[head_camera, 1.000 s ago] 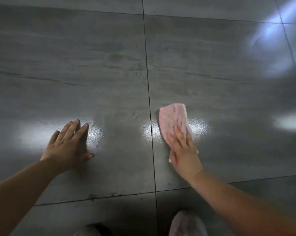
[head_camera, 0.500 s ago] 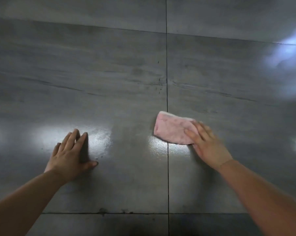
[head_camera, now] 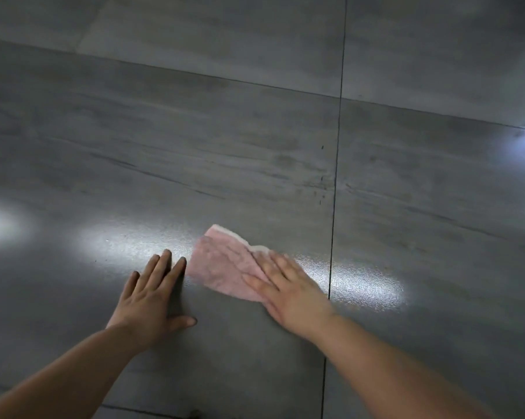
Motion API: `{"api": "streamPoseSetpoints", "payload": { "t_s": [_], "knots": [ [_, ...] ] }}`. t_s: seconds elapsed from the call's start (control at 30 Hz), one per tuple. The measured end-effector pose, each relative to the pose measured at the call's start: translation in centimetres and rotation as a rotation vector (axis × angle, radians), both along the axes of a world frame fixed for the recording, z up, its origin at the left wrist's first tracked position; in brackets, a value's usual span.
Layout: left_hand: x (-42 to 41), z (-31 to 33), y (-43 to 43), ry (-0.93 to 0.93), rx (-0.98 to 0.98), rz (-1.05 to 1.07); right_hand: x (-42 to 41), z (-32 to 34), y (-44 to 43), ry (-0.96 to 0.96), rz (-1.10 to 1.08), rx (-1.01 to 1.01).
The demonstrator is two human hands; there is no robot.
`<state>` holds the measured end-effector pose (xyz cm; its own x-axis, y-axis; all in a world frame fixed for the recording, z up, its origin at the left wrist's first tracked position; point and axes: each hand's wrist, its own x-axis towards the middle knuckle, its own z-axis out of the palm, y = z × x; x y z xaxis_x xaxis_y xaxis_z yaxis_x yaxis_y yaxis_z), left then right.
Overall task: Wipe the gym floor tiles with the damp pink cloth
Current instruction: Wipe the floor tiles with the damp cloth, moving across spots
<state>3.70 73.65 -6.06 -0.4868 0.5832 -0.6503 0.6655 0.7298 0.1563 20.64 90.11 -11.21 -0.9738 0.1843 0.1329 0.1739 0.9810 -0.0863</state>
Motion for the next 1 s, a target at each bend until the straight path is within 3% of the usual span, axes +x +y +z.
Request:
{"api": "streamPoseSetpoints", "payload": {
  "t_s": [0.07, 0.2, 0.3, 0.4, 0.6, 0.67, 0.77, 0.87, 1.0],
  "knots": [
    [-0.2, 0.0, -0.2, -0.008, 0.009, 0.002, 0.8, -0.1, 3.7, -0.05, -0.06, 0.052],
    [-0.3, -0.3, -0.4, -0.016, 0.022, 0.003, 4.2, 0.2, 10.2, -0.152, -0.54, -0.053],
    [-0.3, -0.3, -0.3, -0.003, 0.025, -0.006, 4.2, 0.8, 9.7, -0.186, -0.718, -0.08],
    [-0.2, -0.2, -0.2, -0.006, 0.038, -0.001, 1.6, 1.5, 5.7, -0.211, -0.612, -0.109],
    [-0.2, 0.1, -0.2, 0.012, 0.037, -0.018, -2.1, 1.9, -1.3, -0.208, -0.029, -0.114],
    [-0.5, 0.4, -0.6, 0.005, 0.071, -0.016, -1.8, 1.9, 1.2, -0.248, -0.059, -0.039],
    [-1.1, 0.7, -2.3, 0.022, 0.153, 0.082, -0.2, 1.9, 5.5, -0.326, -0.352, 0.049],
    [-1.5, 0.5, -4.2, 0.021, 0.163, 0.188, -0.8, 2.4, 6.4, -0.39, -0.507, -0.085],
    [-1.8, -0.1, -4.5, 0.042, 0.108, 0.166, -2.3, 3.0, 6.0, -0.313, -0.458, -0.2]
  ]
}}
